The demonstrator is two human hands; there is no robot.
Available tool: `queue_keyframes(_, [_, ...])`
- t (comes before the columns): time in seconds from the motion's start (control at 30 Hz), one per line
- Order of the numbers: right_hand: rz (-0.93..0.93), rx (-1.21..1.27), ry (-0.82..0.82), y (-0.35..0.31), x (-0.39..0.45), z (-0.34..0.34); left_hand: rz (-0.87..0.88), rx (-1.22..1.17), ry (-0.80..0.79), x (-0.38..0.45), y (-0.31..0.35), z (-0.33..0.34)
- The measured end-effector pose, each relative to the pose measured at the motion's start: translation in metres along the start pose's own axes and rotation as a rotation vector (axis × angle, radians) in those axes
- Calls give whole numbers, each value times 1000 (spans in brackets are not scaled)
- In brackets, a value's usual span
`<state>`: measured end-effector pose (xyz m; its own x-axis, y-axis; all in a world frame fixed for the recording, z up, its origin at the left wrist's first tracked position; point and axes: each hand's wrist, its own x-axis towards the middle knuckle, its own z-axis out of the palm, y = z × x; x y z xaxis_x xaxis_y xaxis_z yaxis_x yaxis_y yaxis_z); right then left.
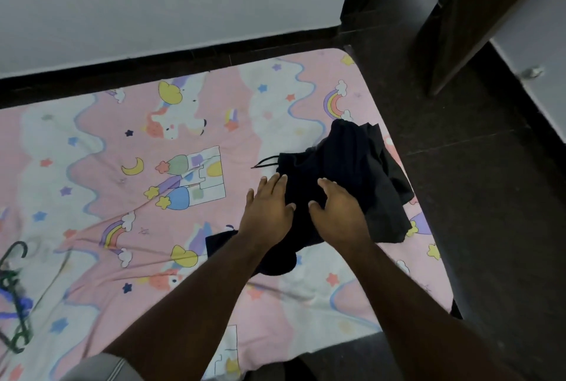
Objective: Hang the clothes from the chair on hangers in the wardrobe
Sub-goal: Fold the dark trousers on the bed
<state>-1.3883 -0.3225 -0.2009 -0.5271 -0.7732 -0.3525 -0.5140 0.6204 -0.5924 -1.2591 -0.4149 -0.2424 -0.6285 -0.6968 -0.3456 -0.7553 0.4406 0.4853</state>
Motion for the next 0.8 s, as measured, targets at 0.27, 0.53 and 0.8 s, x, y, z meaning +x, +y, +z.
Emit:
queue_keyframes(0.27, [-17, -115, 35, 3, 123, 25, -8, 73, -11, 106, -29, 19])
queue_keyframes(0.53, [-181, -615, -177, -1, 165, 61, 16, 4, -42, 124, -50, 35])
queue_keyframes(0.8, [-598, -435, 22, -104, 112, 111, -236, -369, 261, 77, -108, -43])
